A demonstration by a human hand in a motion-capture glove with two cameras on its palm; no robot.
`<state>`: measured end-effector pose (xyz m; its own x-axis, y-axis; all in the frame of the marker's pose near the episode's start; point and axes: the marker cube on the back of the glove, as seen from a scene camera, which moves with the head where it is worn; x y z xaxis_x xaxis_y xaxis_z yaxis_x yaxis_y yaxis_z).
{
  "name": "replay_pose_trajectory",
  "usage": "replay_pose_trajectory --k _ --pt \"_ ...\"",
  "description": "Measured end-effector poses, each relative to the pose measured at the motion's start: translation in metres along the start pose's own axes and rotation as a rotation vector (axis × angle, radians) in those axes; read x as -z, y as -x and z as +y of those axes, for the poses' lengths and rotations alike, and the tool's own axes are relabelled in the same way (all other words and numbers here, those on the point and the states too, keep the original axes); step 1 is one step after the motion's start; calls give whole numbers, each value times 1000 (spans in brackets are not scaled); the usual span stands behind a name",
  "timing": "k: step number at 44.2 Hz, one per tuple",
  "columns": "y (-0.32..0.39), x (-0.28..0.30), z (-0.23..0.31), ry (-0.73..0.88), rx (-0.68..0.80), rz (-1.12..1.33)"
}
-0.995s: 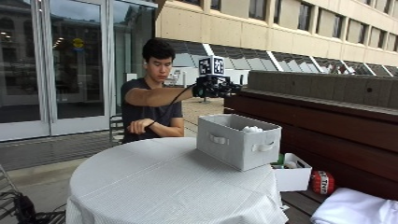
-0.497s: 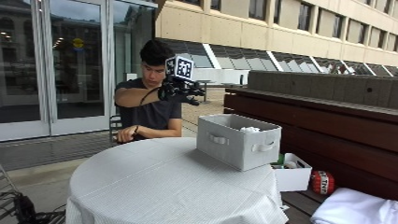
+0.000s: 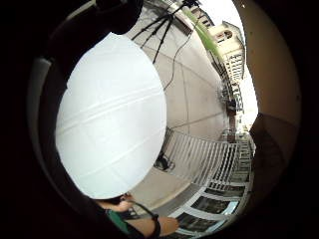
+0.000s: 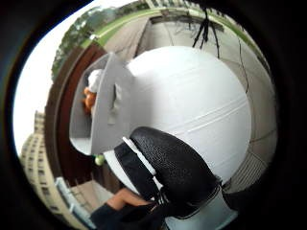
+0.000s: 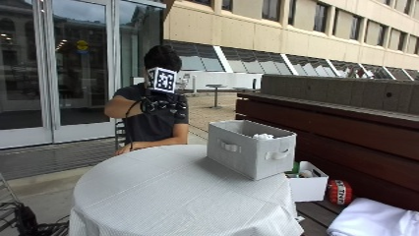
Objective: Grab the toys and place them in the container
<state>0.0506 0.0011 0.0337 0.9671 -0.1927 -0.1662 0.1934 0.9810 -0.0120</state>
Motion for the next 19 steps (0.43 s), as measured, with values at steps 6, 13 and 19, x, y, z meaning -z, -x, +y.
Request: replay_pose_trajectory --k 6,13,19 --pt "-10 -10 7 11 7 29" --pt "-12 -19 11 26 -96 58" --pt "-20 -25 15 20 0 42"
